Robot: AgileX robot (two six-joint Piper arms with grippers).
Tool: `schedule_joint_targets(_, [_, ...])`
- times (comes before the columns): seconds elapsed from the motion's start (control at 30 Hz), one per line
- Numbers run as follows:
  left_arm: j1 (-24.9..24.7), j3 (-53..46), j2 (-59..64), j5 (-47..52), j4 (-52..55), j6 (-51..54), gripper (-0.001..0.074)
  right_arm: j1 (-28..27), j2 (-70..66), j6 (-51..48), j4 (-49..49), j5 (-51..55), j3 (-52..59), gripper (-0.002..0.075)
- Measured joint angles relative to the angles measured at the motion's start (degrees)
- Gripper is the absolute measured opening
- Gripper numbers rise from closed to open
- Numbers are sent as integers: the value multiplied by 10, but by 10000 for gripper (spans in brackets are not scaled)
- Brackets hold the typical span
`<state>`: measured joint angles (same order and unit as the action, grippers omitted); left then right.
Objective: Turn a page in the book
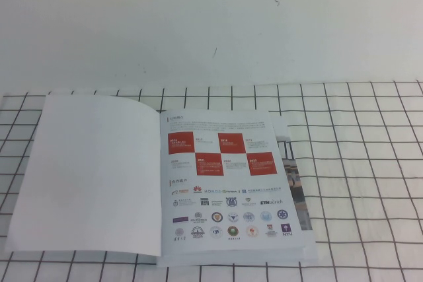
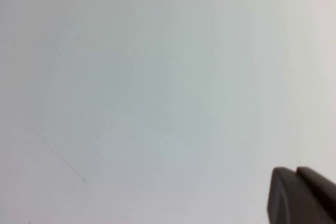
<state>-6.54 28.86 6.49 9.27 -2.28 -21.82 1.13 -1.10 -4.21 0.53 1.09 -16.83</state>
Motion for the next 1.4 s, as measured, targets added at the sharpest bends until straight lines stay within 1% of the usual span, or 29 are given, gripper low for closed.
schedule_joint_targets(0.1, [0, 60, 65, 67, 4, 69, -2, 0, -44, 0, -21, 84, -70, -2])
schedule_joint_targets(0.17, [0, 98, 113, 120, 3, 138, -2, 0, -84, 0, -35, 159, -121, -2])
schedule_joint_targets(0.23, [0, 122, 157, 164, -8, 208, -2, 0, -126, 0, -47, 229, -168, -2])
schedule_joint_targets(0.3, [0, 129, 198, 185, -31, 257, -2, 0, -173, -14, -67, 299, -211, -2])
schedule_joint_targets(0.37, [0, 129, 245, 206, -66, 284, -2, 0, -227, -65, -109, 362, -251, -2])
schedule_joint_targets(0.47, [0, 129, 321, 223, -140, 314, -2, 0, -313, -142, -183, 423, -291, -2])
schedule_joint_targets(0.6, [0, 129, 446, 217, -250, 393, -2, 0, -425, -231, -258, 437, -301, -2])
schedule_joint_targets(0.8, [0, 130, 617, 180, -368, 464, -2, 1, -607, -379, -360, 429, -301, -2])
schedule_joint_targets(0.9, [0, 130, 698, 150, -418, 492, -2, 27, -697, -426, -392, 395, -301, -2])
schedule_joint_targets(1.1, [0, 131, 786, 105, -477, 536, -2, 143, -827, -447, -404, 306, -331, -1])
schedule_joint_targets(1.17, [0, 132, 806, 98, -484, 539, -2, 168, -869, -445, -410, 297, -360, -1])
schedule_joint_targets(1.23, [0, 134, 824, 91, -487, 540, -2, 183, -910, -435, -413, 298, -391, -1])
schedule_joint_targets(1.3, [0, 134, 844, 88, -490, 543, -2, 186, -956, -417, -416, 311, -430, 8])
schedule_joint_targets(1.37, [0, 134, 864, 86, -490, 544, -2, 187, -996, -405, -416, 331, -467, 50])
schedule_joint_targets(1.4, [0, 134, 874, 85, -491, 546, -2, 187, -1017, -398, -416, 344, -486, 86])
